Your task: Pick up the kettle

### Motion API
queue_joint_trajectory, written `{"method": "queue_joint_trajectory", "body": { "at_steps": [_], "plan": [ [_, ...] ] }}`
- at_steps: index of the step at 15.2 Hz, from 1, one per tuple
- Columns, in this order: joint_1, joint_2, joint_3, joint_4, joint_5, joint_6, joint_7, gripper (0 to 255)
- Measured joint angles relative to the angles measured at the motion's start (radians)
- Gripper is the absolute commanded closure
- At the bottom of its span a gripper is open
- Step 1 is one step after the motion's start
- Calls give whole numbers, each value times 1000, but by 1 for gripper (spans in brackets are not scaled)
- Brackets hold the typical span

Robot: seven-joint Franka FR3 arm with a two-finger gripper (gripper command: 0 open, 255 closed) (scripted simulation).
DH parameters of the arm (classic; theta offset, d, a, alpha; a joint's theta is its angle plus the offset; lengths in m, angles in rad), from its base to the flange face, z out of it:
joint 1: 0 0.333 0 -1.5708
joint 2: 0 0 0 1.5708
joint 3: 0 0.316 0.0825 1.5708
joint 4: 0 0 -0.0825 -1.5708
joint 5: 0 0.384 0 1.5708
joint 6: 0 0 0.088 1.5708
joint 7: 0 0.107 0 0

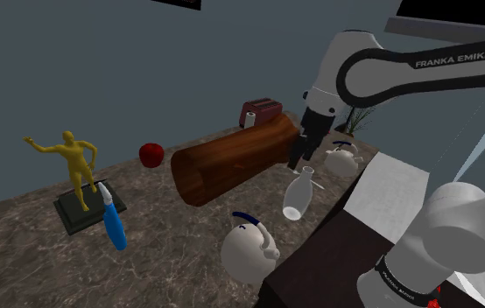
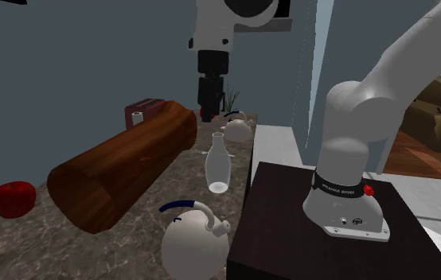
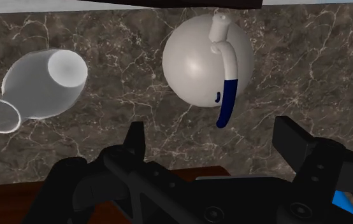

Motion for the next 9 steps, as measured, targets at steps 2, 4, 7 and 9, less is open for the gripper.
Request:
{"method": "queue_joint_trajectory", "body": {
  "at_steps": [2, 4, 7, 9],
  "plan": [
    [13, 57, 29, -27, 19, 85, 20, 0],
    [23, 112, 53, -47, 34, 161, 36, 0],
    [43, 184, 93, -78, 57, 268, 67, 0],
    [50, 273, 122, -68, 64, 348, 90, 0]
  ]
}}
